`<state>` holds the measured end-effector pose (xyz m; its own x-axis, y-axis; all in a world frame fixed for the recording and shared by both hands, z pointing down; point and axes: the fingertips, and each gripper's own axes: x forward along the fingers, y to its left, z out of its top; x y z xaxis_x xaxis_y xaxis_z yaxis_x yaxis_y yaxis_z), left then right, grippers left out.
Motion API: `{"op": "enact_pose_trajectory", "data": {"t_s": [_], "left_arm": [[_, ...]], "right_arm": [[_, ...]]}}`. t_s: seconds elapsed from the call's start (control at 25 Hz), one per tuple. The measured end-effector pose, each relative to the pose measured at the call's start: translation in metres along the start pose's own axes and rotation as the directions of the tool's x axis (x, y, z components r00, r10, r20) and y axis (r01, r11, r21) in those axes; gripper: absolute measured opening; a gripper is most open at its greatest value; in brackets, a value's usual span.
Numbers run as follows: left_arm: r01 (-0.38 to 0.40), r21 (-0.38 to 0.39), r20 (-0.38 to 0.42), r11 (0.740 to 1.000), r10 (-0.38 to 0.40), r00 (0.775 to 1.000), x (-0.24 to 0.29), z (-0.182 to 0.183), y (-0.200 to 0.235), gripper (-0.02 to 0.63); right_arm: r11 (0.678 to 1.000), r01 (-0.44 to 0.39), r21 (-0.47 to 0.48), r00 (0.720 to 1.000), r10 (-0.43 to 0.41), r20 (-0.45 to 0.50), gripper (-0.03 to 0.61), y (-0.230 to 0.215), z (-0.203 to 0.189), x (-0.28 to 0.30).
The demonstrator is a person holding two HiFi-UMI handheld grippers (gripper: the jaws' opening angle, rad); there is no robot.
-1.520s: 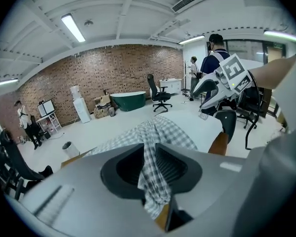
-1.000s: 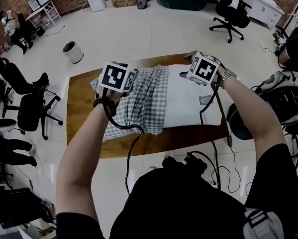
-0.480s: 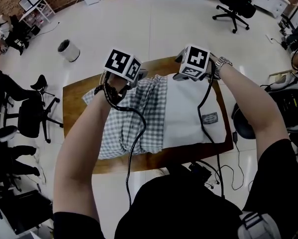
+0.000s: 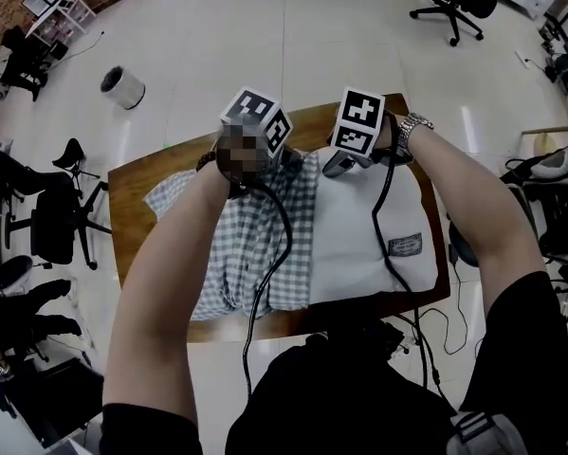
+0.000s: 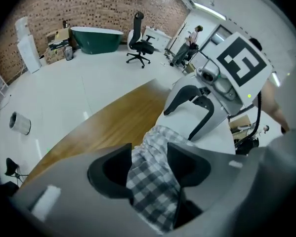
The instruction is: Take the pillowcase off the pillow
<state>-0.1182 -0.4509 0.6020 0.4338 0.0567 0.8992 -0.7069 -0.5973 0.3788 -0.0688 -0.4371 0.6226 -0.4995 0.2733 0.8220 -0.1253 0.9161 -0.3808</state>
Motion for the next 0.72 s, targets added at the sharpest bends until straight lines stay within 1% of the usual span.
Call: {"op": "enact_pose_trajectory", "data": {"t_s": [0.08, 0.12, 0.16, 0.24, 0.32, 0.36, 0.4, 0.44, 0.52, 0.6, 0.64, 0.72], "left_arm": [[-0.001, 0.026, -0.066, 1.000, 0.003, 0.998, 0.017, -0.005, 0.009, 0.230], [0.005, 0.034, -0.091, 0.999, -0.002, 0.996, 0.025, -0.007, 0.010, 0.227], [0.011, 0.042, -0.112, 0.999, -0.006, 0.994, 0.033, -0.007, 0.010, 0.217], [0.011, 0.061, -0.147, 0.998, -0.002, 0.989, 0.041, -0.007, 0.009, 0.183], [-0.004, 0.085, -0.171, 0.996, 0.019, 0.985, 0.042, -0.007, 0.011, 0.124], [-0.014, 0.090, -0.174, 0.996, 0.030, 0.984, 0.041, -0.007, 0.013, 0.091], [-0.022, 0.088, -0.168, 0.996, 0.037, 0.985, 0.039, -0.007, 0.015, 0.057], [-0.029, 0.077, -0.158, 0.997, 0.041, 0.987, 0.035, -0.008, 0.018, 0.045], [-0.053, 0.056, -0.141, 0.997, 0.060, 0.988, 0.021, -0.010, 0.027, 0.032], [-0.105, 0.063, -0.150, 0.992, 0.113, 0.982, 0.008, -0.017, 0.041, 0.029], [-0.126, 0.064, -0.154, 0.990, 0.134, 0.979, 0.003, -0.022, 0.048, 0.029], [-0.150, 0.047, -0.156, 0.988, 0.156, 0.975, -0.005, -0.030, 0.060, 0.028]], "right_arm": [[1.000, -0.023, 0.012, 0.999, 0.023, -0.021, 0.308, -0.002, -0.004, 0.011], [1.000, -0.028, 0.011, 0.999, 0.029, -0.033, 0.287, -0.002, -0.008, 0.015], [1.000, -0.029, 0.005, 0.999, 0.029, -0.044, 0.252, -0.001, -0.011, 0.018], [1.000, -0.010, -0.026, 0.998, 0.008, -0.061, 0.158, 0.000, -0.014, 0.017], [0.996, 0.037, -0.077, 0.997, -0.043, -0.071, 0.069, 0.003, -0.013, 0.008], [0.992, 0.068, -0.109, 0.994, -0.077, -0.073, 0.043, 0.006, -0.011, 0.003], [0.985, 0.102, -0.142, 0.991, -0.113, -0.075, 0.032, 0.009, -0.010, -0.002], [0.976, 0.133, -0.174, 0.986, -0.148, -0.074, 0.026, 0.013, -0.008, -0.007], [0.956, 0.189, -0.225, 0.975, -0.210, -0.069, 0.023, 0.020, -0.004, -0.020], [0.937, 0.236, -0.259, 0.964, -0.259, -0.059, 0.020, 0.027, -0.003, -0.033], [0.930, 0.252, -0.269, 0.960, -0.275, -0.054, 0.020, 0.030, -0.005, -0.039], [0.924, 0.255, -0.284, 0.958, -0.281, -0.054, 0.020, 0.040, -0.011, -0.047]]}}
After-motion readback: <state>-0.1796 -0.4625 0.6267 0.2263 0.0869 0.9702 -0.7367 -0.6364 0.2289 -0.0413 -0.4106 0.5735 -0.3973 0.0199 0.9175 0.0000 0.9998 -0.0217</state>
